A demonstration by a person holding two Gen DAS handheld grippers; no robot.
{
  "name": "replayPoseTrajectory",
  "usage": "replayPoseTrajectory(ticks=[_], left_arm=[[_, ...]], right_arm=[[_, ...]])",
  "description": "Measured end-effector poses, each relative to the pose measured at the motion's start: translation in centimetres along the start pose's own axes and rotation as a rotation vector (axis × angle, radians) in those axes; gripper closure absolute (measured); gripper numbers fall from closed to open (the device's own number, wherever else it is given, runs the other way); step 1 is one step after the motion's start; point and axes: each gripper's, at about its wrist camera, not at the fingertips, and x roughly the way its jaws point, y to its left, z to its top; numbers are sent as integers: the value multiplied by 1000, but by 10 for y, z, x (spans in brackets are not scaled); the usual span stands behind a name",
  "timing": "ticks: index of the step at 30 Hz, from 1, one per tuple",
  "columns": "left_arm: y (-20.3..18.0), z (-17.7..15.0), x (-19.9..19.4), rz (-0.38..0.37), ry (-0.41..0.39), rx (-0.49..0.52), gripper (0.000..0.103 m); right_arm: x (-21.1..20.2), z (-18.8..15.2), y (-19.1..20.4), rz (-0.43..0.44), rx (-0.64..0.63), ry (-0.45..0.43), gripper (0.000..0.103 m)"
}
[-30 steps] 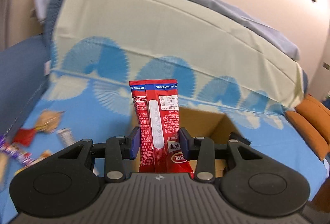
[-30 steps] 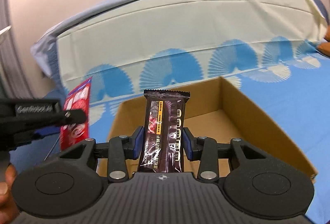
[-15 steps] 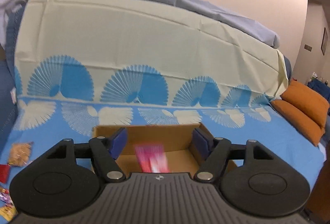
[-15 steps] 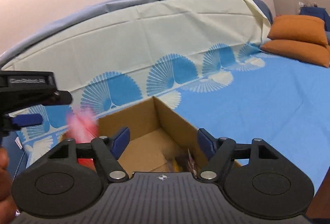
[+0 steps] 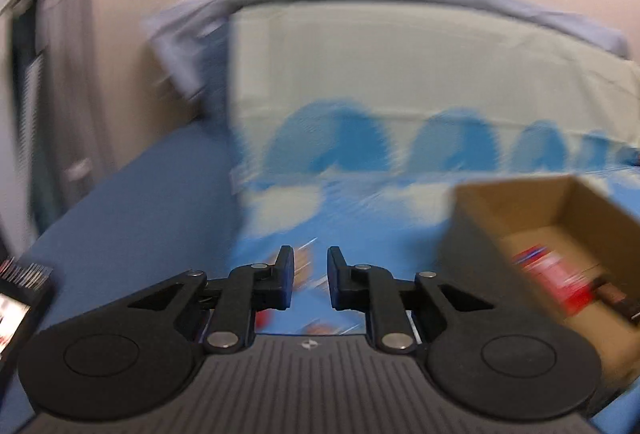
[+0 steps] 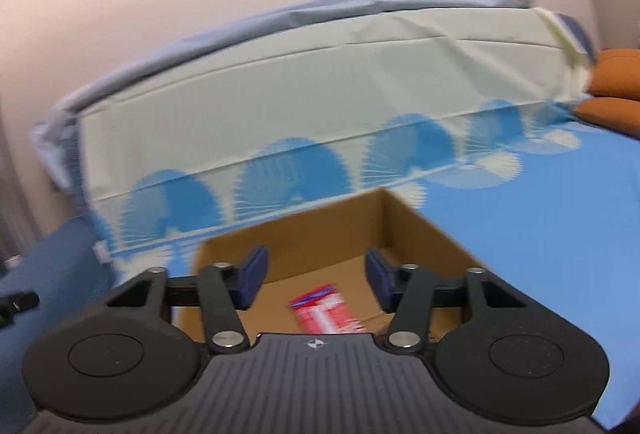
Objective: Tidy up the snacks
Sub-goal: 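Open both tools to drop the snacks into the box, then grasp the clear rice-cracker bar with the left tool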
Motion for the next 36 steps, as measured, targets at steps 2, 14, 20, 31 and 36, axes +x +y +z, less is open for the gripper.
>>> replayPoseTrajectory(ticks=[2,14,20,31,36], left_arm=[[27,-20,4,42,36,-40,84],[24,-42,59,248,324,98,72],[-3,-64,80,348,401,301,50],[5,-72,90,328,456,273,74],[42,-47,55,102,504,-45,74]], right_arm=[[-3,-2,10,60,-22,0,57],[-17,-24,88,379,-228,52,56],[-16,-36,110,428,-311,95,56],[-19,-53,132,477,-395,155,48],[-22,-62,140,479,-421,174,48]])
